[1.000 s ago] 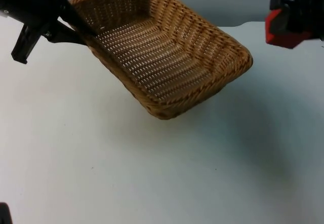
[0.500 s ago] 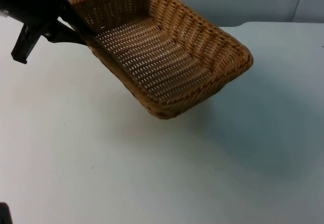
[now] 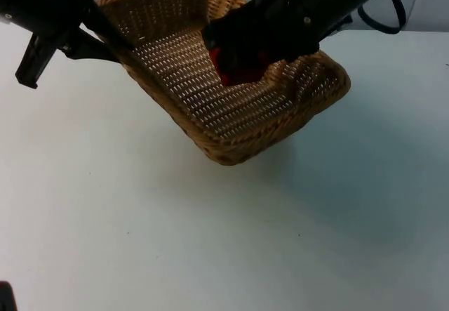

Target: Pick up the basket with the left hand and place the cube into the basket with the right hand.

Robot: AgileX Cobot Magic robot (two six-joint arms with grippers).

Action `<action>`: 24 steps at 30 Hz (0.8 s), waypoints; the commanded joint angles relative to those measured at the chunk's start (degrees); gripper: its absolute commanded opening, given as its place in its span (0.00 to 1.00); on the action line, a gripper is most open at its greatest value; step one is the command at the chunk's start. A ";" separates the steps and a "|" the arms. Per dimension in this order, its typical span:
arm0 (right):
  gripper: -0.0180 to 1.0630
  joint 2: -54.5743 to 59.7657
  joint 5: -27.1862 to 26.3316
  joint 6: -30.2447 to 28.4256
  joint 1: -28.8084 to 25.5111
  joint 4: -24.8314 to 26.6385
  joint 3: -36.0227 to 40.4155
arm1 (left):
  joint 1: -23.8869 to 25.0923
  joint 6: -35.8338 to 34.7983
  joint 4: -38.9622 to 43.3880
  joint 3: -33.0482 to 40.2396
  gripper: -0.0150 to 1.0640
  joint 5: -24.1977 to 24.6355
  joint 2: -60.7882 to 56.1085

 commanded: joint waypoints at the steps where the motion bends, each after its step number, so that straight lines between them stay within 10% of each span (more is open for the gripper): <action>1: 0.55 -0.42 -0.78 2.21 0.23 -0.23 -1.08 | -0.30 -0.02 -1.67 -0.59 0.01 0.85 -0.97; 24: 0.54 -0.42 7.37 2.99 0.00 -11.07 -20.74 | -0.30 -0.02 -2.04 -0.59 0.01 -1.10 -0.97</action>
